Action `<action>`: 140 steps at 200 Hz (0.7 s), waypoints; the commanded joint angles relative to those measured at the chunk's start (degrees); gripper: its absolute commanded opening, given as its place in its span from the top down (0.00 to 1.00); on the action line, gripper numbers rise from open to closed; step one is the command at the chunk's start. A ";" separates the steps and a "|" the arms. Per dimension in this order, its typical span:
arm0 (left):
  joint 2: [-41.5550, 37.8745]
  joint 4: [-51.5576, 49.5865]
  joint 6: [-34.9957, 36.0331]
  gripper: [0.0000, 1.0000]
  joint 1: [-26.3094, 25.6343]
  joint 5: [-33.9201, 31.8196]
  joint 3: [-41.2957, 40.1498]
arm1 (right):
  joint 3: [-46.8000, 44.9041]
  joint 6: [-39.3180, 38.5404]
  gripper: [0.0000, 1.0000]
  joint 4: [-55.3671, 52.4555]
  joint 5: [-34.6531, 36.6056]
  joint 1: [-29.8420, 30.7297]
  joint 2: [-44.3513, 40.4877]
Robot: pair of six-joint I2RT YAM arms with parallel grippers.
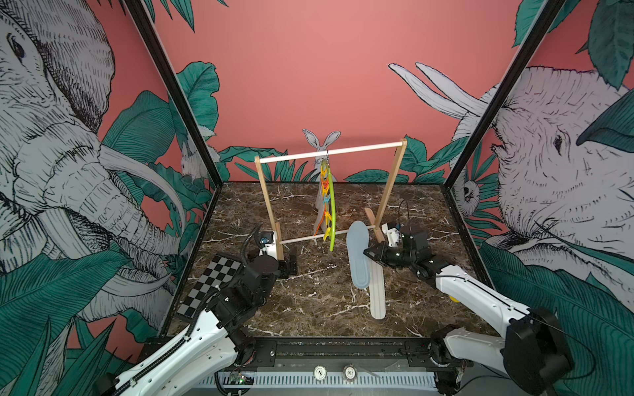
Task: Take the shoe insoles off the hanger
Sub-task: Place the insole at the center of the board.
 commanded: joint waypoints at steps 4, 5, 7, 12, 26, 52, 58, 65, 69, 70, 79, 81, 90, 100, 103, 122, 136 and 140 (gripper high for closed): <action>1.05 2.49 -2.92 0.01 0.18 -1.11 -1.18 | 0.37 0.77 1.00 2.42 2.72 1.62 1.50; 1.15 2.48 -2.95 0.01 0.15 -1.09 -1.22 | 0.40 0.82 1.00 2.45 2.74 1.69 1.61; 1.27 2.52 -3.02 0.01 0.19 -1.08 -1.21 | 0.38 0.90 1.00 2.48 2.81 1.80 1.73; 1.50 2.69 -3.15 0.01 0.20 -0.92 -1.35 | 0.43 1.02 1.00 2.66 3.06 2.20 2.16; 2.07 2.98 -3.55 0.01 0.21 -1.13 -1.92 | 0.34 1.45 1.00 2.67 3.57 2.96 3.47; 2.71 4.59 -4.22 0.01 0.20 -0.75 -3.27 | -0.61 2.56 1.00 3.26 4.31 3.80 4.88; 2.89 5.03 -4.23 0.02 0.16 -0.45 -3.63 | -0.98 2.77 1.00 3.50 4.43 4.07 4.95; 3.28 5.43 -4.24 0.02 0.21 -0.15 -3.94 | -1.42 3.03 1.00 3.69 4.77 4.26 4.97; 3.48 5.70 -4.22 0.02 0.21 0.05 -3.99 | -1.65 3.19 1.00 3.81 4.94 4.34 5.01; 3.50 5.76 -4.22 0.02 0.21 0.06 -3.99 | -1.71 3.21 1.00 3.81 5.03 4.36 4.99; 4.04 6.00 -4.22 0.02 0.21 0.37 -4.15 | -2.33 3.56 1.00 4.18 5.50 4.77 5.05; 4.19 6.11 -4.20 0.03 0.21 0.45 -4.10 | -2.45 3.63 1.00 4.29 5.55 4.86 5.14; 4.55 6.41 -4.09 0.02 0.21 0.67 -4.25 | -3.01 3.84 1.00 4.72 5.86 5.25 5.40; 5.00 6.68 -4.03 0.02 0.21 0.85 -4.23 | -3.51 4.26 1.00 5.21 6.10 5.54 5.90; 5.17 6.77 -3.97 0.03 0.21 0.86 -4.31 | -3.72 4.37 1.00 5.47 6.09 5.68 6.16; 5.46 7.37 -3.96 0.03 0.20 0.96 -4.56 | -4.56 5.03 1.00 6.73 6.20 6.12 7.45; 5.59 7.74 -4.11 0.03 0.21 1.10 -4.84 | -5.18 5.34 1.00 7.63 6.29 6.47 8.19; 5.63 7.83 -4.20 0.03 0.21 1.20 -4.93 | -5.35 5.42 1.00 7.73 6.37 6.55 8.41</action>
